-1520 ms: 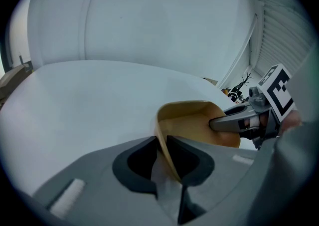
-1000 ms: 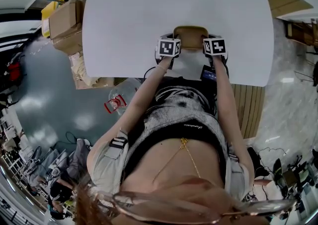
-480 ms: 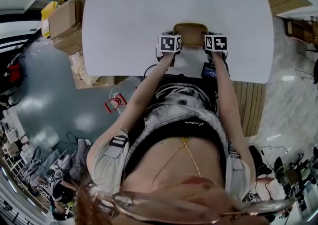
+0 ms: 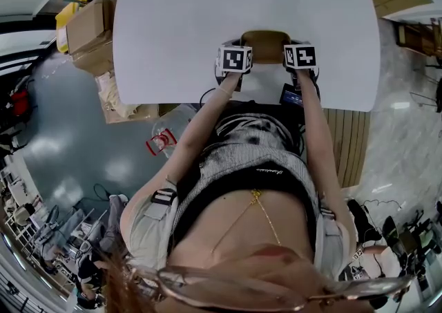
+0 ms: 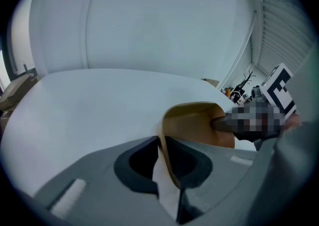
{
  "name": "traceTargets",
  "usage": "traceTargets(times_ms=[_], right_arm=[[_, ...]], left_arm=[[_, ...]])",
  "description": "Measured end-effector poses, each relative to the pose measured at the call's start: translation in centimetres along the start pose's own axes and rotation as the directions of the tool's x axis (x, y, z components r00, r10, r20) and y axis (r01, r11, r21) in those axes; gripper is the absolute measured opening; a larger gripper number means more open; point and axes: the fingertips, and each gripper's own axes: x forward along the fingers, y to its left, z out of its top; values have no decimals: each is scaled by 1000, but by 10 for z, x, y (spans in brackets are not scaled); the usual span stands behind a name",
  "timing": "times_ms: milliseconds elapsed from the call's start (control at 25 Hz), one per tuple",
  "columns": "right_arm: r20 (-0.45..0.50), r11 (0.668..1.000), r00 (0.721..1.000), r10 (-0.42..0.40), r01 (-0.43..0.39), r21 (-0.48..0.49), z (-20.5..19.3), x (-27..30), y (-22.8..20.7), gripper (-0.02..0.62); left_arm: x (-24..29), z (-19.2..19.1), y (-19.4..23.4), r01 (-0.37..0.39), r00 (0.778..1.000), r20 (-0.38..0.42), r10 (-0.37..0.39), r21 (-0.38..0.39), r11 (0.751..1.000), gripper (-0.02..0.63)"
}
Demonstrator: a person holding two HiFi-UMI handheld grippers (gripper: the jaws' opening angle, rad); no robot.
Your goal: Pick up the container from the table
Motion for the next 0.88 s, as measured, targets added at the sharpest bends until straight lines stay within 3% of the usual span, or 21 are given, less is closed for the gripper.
traceTargets(times_ms=[880], right_arm=[[103, 998, 993, -53, 57, -39, 26, -73, 18, 60]], left_arm=[[-69, 38, -22, 45, 989, 142, -46, 6, 999, 34]])
